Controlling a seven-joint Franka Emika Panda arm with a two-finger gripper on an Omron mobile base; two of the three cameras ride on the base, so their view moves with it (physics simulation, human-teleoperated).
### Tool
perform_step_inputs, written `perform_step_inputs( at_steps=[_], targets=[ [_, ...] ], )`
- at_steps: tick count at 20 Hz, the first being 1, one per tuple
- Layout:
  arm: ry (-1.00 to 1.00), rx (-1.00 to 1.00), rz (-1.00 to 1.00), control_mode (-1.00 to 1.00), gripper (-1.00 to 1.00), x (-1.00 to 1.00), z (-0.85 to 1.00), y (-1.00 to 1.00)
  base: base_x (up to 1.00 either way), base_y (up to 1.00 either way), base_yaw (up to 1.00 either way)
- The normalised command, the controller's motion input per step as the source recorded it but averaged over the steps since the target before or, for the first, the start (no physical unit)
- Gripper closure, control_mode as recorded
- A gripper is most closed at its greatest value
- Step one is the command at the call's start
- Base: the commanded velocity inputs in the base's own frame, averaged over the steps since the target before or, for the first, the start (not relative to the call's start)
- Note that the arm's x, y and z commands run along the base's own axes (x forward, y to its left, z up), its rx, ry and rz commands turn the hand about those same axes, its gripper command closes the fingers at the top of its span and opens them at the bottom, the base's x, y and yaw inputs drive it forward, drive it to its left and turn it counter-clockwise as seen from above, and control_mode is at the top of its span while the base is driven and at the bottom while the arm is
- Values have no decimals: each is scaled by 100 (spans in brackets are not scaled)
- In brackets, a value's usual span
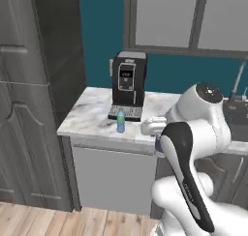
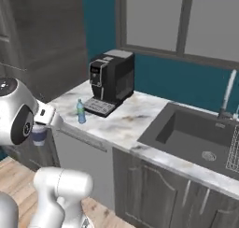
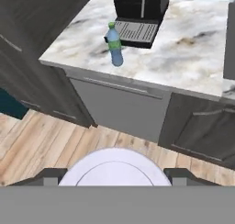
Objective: Move the drinks to the dining counter.
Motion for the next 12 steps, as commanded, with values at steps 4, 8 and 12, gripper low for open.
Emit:
perform_step_inputs(
  at_steps=[4,8,12],
  targets=[
    [0,0,0,100,100,0,0,0,0,5,100],
    [0,0,0,100,100,0,0,0,0,3,100],
    [0,0,0,100,100,0,0,0,0,2,100]
  ],
)
